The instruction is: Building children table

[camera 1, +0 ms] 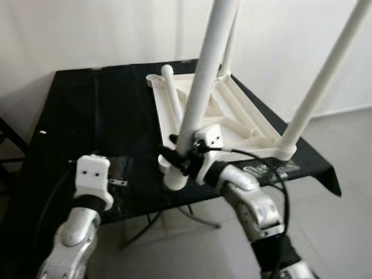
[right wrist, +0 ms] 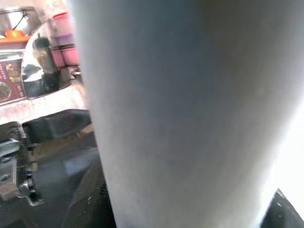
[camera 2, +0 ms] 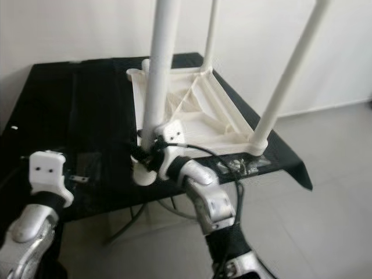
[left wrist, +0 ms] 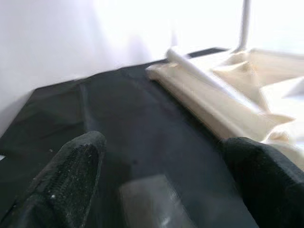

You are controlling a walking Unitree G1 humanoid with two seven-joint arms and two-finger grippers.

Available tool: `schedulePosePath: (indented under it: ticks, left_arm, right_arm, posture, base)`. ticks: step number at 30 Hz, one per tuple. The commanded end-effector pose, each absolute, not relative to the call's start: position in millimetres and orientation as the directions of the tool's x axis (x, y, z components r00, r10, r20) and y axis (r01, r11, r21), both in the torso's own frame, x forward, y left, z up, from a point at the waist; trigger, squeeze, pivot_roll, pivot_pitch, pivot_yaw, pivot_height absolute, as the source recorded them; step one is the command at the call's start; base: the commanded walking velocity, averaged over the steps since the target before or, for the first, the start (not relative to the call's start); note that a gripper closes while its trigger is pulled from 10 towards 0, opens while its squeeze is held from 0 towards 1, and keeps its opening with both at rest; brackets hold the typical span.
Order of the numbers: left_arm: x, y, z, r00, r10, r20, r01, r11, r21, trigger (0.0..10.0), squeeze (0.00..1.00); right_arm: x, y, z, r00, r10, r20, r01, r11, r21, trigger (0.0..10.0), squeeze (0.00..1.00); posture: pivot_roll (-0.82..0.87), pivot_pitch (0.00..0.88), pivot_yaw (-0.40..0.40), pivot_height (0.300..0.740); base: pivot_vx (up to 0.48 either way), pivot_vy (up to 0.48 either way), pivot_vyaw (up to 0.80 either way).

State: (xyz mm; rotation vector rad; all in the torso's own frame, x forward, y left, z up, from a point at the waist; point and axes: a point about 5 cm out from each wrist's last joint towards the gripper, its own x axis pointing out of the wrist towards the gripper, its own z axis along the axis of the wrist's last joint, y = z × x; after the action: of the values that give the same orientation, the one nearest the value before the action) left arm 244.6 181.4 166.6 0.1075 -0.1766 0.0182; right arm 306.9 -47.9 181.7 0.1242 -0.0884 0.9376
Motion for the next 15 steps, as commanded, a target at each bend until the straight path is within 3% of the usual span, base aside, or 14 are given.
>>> schedulePosePath:
  ticks: [1, 5, 8, 15]
  left_arm:
    - [244.7, 177.7, 166.9, 0.984, -0.002, 0.177, -0.014, 0.996, 0.086, 10.0, 0.0]
    - [244.9, 177.4, 167.1, 0.984, -0.007, 0.178, -0.008, 0.996, 0.085, 10.0, 0.0]
    - [244.7, 177.4, 167.2, 0.984, -0.01, 0.178, -0.006, 0.996, 0.087, 10.0, 0.0]
    - [244.2, 176.8, 167.2, 0.984, -0.018, 0.177, 0.002, 0.996, 0.089, 10.0, 0.0]
  right_arm:
    - [308.2, -51.3, 189.4, 0.588, 0.793, 0.156, -0.806, 0.591, 0.036, 10.0, 0.0]
    - [304.5, -52.3, 193.1, 0.54, 0.823, 0.177, -0.839, 0.544, 0.032, 10.0, 0.0]
    - [303.9, -53.0, 193.6, 0.535, 0.824, 0.189, -0.842, 0.538, 0.036, 10.0, 0.0]
    - [303.6, -52.2, 195.6, 0.533, 0.823, 0.196, -0.843, 0.537, 0.037, 10.0, 0.0]
  posture:
    - [-0.12, 0.032, -0.052, 0.74]
    - [-0.12, 0.031, -0.052, 0.74]
    - [-0.12, 0.031, -0.052, 0.74]
    - [-0.12, 0.032, -0.05, 0.74]
  base:
    - [0.247, 0.0, 0.0]
    - [0.25, 0.0, 0.0]
    - [0.256, 0.0, 0.53]
    - [0.264, 0.0, 0.0]
